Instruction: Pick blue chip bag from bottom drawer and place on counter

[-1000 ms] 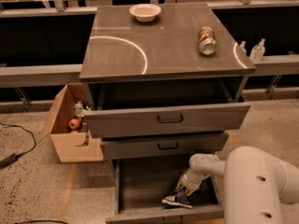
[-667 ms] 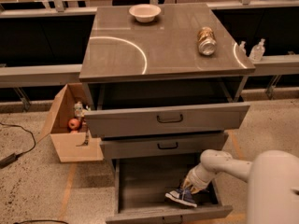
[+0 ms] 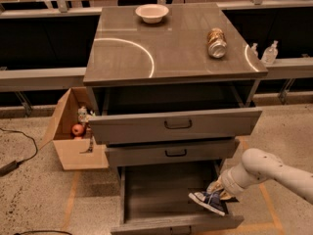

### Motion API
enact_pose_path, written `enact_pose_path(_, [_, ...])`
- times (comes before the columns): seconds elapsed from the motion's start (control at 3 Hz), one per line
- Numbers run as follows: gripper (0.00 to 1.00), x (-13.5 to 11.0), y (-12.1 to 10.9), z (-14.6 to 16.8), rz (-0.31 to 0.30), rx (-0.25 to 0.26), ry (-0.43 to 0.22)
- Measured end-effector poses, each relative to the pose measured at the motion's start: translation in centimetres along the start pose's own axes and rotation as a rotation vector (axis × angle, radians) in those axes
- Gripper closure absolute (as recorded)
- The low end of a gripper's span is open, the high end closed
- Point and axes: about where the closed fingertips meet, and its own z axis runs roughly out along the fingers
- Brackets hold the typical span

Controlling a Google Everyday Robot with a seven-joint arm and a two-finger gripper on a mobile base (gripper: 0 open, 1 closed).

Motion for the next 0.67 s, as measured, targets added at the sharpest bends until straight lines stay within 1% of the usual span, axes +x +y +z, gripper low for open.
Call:
enact_pose_path(0.33, [1.00,-1.0,0.5,-7.4,0.055,0.105,0.014])
enact_pose_path(0.67, [1.00,-1.9,0.6,-14.5,0.079,0.250,-0.021])
